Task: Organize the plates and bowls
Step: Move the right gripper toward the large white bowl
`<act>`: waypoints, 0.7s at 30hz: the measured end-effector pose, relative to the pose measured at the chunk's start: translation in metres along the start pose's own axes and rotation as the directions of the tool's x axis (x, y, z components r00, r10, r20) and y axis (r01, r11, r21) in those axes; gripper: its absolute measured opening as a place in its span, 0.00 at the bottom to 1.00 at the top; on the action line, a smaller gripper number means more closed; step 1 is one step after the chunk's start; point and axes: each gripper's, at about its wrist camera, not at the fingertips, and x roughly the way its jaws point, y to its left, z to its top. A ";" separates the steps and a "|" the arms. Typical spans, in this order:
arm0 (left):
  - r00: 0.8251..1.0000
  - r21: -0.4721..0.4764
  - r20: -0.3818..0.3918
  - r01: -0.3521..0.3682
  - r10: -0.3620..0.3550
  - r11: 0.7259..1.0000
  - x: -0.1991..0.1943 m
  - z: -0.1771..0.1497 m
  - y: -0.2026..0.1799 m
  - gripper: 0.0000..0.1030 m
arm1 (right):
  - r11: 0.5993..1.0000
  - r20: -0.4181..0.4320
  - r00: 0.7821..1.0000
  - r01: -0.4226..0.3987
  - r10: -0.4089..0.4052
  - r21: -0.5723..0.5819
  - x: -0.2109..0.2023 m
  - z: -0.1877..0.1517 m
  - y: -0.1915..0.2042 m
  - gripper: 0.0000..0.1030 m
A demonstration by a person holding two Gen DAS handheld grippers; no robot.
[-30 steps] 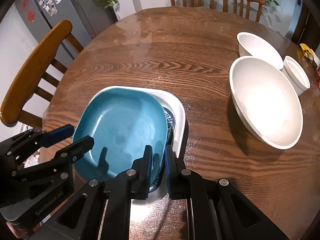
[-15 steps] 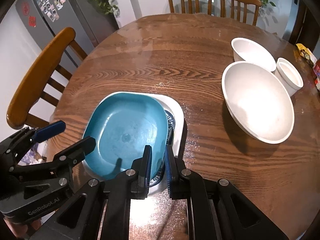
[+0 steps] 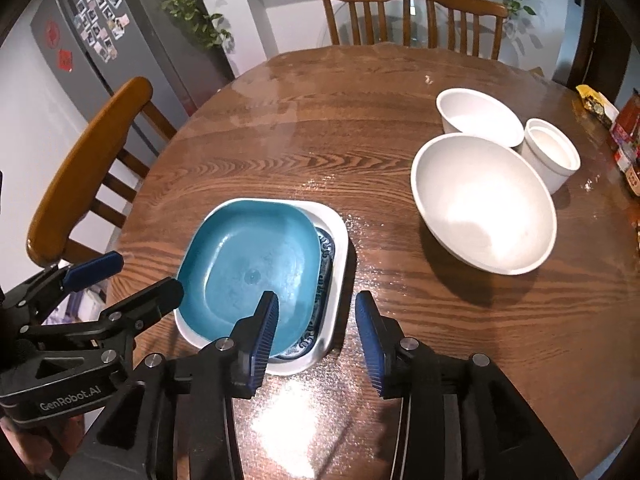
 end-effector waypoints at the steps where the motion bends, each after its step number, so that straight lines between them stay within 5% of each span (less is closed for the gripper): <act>1: 1.000 -0.002 0.000 0.004 -0.004 1.000 -0.002 0.000 -0.001 0.84 | 1.000 0.003 1.000 -0.002 0.002 0.000 -0.002 -0.001 -0.001 0.40; 6: 1.000 -0.016 0.000 0.014 -0.014 1.000 -0.012 -0.006 -0.003 0.96 | 1.000 0.019 1.000 -0.010 0.010 0.000 -0.015 -0.005 -0.004 0.43; 21: 1.000 -0.022 0.001 0.026 -0.026 0.999 -0.022 -0.008 -0.036 0.98 | 1.000 0.052 0.999 -0.008 0.006 0.030 -0.042 -0.013 -0.041 0.43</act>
